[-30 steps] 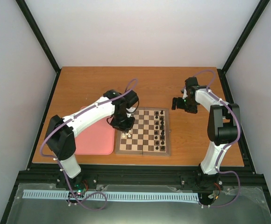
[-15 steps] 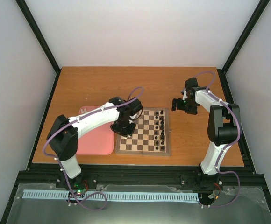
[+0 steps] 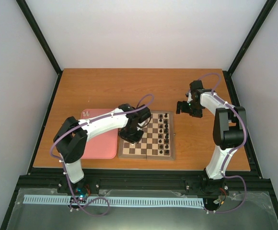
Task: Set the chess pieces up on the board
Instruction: Place the chess piece on the chessboard.
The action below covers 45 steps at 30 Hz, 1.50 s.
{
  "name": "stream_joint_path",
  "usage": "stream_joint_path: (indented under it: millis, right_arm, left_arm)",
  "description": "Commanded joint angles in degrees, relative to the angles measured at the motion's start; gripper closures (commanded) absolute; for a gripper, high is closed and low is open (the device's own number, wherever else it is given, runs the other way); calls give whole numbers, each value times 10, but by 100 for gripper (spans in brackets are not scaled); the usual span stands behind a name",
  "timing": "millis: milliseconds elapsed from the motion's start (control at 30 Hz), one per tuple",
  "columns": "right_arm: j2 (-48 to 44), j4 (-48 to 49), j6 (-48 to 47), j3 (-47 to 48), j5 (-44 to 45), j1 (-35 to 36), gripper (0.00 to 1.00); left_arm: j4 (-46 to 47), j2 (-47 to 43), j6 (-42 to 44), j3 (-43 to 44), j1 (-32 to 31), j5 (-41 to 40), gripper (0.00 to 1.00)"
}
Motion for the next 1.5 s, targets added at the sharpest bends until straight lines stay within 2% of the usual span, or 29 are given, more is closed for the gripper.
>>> stream_joint_path:
  millis: [0, 667, 1300, 1467]
  right_arm:
    - [-13, 10, 0, -7, -3, -4, 0]
    - [-10, 9, -3, -8, -1, -4, 0]
    - [-12, 10, -3, -12, -1, -5, 0]
    - [-12, 9, -3, -10, 1, -5, 0]
  left_arm:
    - [14, 5, 13, -9, -5, 5, 99]
    - [28, 24, 22, -15, -5, 10, 97]
    - [34, 25, 8, -20, -5, -18, 96]
    - [37, 29, 12, -20, -4, -11, 92]
